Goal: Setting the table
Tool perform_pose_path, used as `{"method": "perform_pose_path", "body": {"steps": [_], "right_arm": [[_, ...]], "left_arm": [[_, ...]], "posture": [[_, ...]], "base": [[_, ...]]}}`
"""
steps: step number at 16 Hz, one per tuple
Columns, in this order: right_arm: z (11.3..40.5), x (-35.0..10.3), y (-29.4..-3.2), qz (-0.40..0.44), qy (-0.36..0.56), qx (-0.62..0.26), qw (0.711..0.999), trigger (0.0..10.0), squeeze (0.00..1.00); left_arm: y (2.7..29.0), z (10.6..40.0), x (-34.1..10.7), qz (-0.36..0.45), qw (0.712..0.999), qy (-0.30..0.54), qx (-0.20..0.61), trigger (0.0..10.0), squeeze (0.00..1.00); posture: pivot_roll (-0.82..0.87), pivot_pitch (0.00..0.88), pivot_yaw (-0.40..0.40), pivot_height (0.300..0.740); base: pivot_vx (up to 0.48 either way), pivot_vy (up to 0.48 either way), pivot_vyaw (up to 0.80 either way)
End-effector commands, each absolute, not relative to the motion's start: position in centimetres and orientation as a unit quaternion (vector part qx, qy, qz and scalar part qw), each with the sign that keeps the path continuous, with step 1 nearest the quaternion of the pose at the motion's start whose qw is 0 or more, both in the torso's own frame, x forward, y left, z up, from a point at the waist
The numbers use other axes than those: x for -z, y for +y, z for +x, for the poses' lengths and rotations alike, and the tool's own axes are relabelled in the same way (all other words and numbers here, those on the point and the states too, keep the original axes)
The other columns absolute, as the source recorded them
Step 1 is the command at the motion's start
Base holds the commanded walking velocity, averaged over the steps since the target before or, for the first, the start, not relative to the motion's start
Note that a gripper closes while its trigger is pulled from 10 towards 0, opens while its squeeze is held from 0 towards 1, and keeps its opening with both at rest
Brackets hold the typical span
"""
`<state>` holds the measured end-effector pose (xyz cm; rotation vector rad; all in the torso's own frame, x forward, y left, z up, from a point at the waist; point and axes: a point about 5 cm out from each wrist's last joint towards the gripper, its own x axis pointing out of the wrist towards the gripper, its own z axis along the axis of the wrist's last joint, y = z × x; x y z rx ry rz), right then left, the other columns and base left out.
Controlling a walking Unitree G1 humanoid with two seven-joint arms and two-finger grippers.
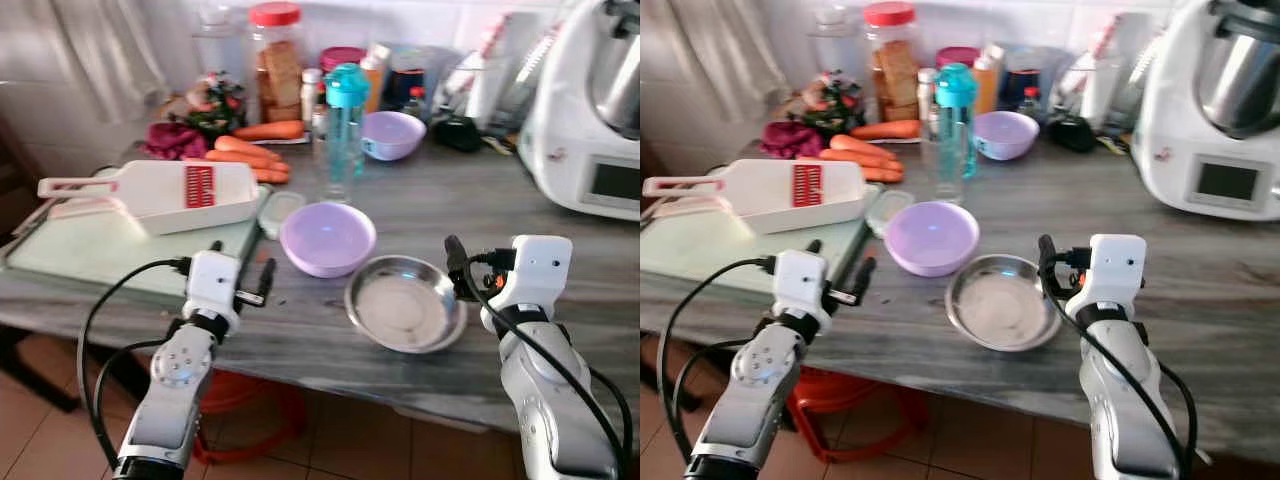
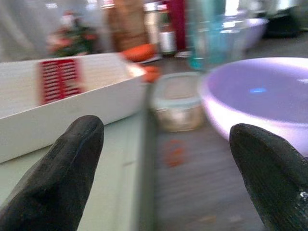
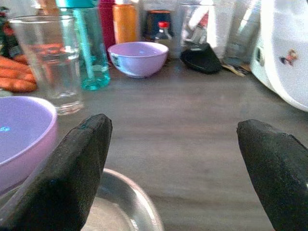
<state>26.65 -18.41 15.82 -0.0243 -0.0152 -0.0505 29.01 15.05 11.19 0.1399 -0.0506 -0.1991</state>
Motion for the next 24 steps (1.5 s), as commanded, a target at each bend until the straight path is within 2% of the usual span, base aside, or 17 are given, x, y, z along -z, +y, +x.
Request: {"method": "perform_pose_path", "body": {"steps": [1,4,5,9,19,24], "right_arm": [[26.2,-16.1,-18.7,-0.021,-0.017,0.033,0.999,10.0,0.00],[24.0,-14.9,-19.4,-0.033,-0.005,0.061,0.998,10.0,0.00],[23.3,-14.5,-19.6,-0.008,-0.008,0.071,0.997,10.0,0.00],[22.1,-13.4,-19.2,0.016,0.016,0.067,0.998,10.0,0.00],[21.9,-13.5,-18.3,0.022,0.002,0.057,0.998,10.0,0.00],[22.8,-13.7,-18.6,0.018,-0.001,0.055,0.998,10.0,0.00]], "left_arm": [[15.9,28.8,-10.9,0.073,0.994,-0.021,0.078,10.0,0.00],[18.4,27.6,-10.7,0.097,0.995,-0.022,0.023,10.0,0.00],[18.8,27.1,-10.4,0.098,0.995,-0.016,0.019,10.0,0.00],[18.2,26.0,-8.9,0.104,0.994,0.009,0.025,10.0,0.00],[17.8,26.8,-9.3,0.109,0.993,0.009,0.033,10.0,0.00],[17.5,27.0,-9.5,0.104,0.994,0.007,0.030,10.0,0.00]], "posture": [[-0.05,0.000,0.030,0.740],[-0.04,0.000,0.039,0.740],[-0.04,0.000,0.037,0.740],[-0.04,0.000,0.029,0.740],[-0.05,0.009,0.033,0.740],[-0.05,0.008,0.025,0.740]], "base": [[0.000,0.000,0.00],[0.000,0.000,0.00],[0.000,0.000,0.00],[0.000,0.000,0.00],[0.000,0.000,0.00],[-0.276,0.000,0.00]]}}
